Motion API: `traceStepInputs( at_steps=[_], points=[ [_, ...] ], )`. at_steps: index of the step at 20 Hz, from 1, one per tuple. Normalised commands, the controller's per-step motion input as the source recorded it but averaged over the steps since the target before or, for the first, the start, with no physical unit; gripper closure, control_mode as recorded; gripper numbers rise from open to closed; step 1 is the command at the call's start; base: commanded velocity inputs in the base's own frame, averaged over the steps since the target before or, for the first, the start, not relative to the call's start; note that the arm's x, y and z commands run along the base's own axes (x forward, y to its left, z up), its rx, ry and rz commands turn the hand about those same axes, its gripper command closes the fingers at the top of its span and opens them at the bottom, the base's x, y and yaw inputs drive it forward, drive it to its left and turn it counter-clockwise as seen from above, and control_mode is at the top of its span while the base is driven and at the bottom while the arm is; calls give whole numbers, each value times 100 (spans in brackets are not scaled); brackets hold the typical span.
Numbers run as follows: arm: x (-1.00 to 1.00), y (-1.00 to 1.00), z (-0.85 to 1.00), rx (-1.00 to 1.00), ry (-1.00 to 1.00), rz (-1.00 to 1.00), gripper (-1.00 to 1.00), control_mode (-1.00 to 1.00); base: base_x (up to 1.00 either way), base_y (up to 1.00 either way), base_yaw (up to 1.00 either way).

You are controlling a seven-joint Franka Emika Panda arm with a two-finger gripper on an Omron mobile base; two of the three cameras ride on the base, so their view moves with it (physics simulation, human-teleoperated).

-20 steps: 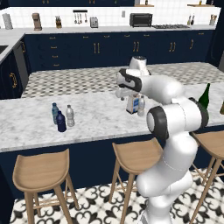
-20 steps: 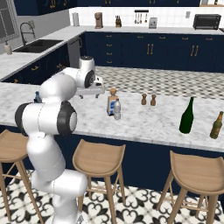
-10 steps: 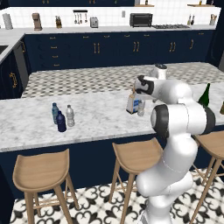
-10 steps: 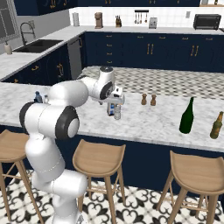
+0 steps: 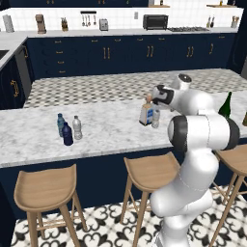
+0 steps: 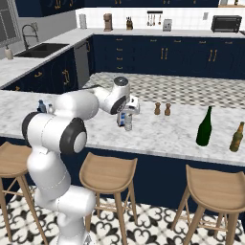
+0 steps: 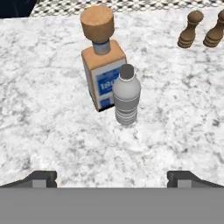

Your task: Move the plastic bottles in the middle to the plastics group, and the glass bottles in the middle to the glass group.

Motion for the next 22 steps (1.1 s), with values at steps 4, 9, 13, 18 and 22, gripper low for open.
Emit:
traceStepInputs(
  at_steps=[4, 9, 13, 18, 22],
  points=[
    [52, -1, 5, -28, 11, 14, -100, -100, 0, 0, 0],
    [49, 0, 8, -12, 28, 19, -100, -100, 0, 0, 0],
    [25, 0, -11, 0, 1, 11, -100, -100, 0, 0, 0],
    [20, -33, -19, 1, -5, 1, -100, -100, 0, 0, 0],
    [18, -15, -23, 0, -2, 0, -100, -100, 0, 0, 0]
  ],
)
